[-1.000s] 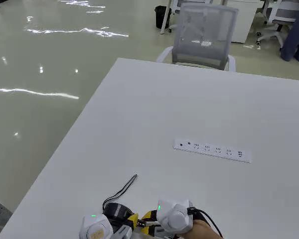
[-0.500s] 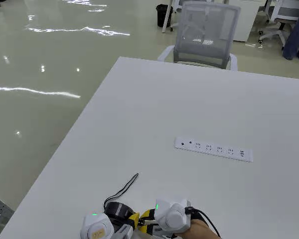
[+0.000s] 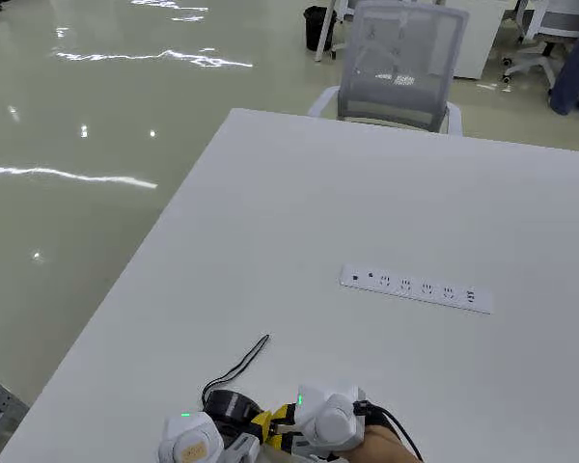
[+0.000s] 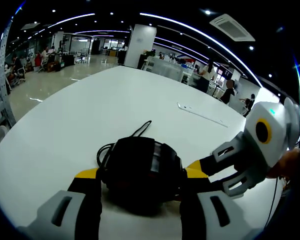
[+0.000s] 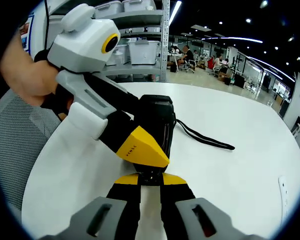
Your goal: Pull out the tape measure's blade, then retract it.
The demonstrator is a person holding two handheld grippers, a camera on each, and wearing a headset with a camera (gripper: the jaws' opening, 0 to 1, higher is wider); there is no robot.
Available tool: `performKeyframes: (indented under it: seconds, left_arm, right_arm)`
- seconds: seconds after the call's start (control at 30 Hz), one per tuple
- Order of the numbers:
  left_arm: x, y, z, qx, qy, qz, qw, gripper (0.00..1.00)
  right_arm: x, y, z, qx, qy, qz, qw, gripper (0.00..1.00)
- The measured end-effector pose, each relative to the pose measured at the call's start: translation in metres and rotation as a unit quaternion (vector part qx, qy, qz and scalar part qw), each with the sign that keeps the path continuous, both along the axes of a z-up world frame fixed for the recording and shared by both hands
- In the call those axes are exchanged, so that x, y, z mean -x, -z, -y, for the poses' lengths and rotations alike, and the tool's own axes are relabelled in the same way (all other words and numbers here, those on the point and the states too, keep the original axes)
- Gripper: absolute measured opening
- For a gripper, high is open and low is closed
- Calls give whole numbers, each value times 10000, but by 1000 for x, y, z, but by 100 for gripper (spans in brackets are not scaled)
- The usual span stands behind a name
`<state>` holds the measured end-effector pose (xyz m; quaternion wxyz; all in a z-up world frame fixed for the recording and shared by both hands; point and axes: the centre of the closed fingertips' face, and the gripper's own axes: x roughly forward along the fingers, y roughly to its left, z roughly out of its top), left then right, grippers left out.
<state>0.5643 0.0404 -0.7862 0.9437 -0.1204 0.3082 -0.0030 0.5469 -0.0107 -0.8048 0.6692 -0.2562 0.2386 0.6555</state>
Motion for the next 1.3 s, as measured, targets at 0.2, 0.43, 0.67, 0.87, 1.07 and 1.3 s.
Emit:
performKeyframes:
  seconds: [0.2, 0.43, 0.67, 0.87, 1.07, 1.3]
  left_arm:
    - [0, -1, 1, -12, -37, -15, 10000, 61]
    - [0, 1, 2, -116, 4, -30, 9999, 62]
    - [1, 2, 4, -227, 67, -79, 9997, 62]
    - [1, 2, 4, -281, 99, -107, 9995, 62]
    - [1, 1, 5, -254, 113, -123, 9995, 63]
    - [1, 2, 5, -209, 194, -244, 9993, 63]
  right_arm:
    - [0, -1, 1, -18, 6, 43, 10000, 13]
    - [0, 3, 2, -88, 34, 24, 10000, 13]
    - [0, 7, 2, -111, 115, -20, 9999, 14]
    - [1, 8, 2, -124, 126, 5, 9998, 14]
    - [0, 9, 2, -86, 140, 64, 9998, 15]
    - [-1, 10, 1, -18, 192, 95, 9998, 15]
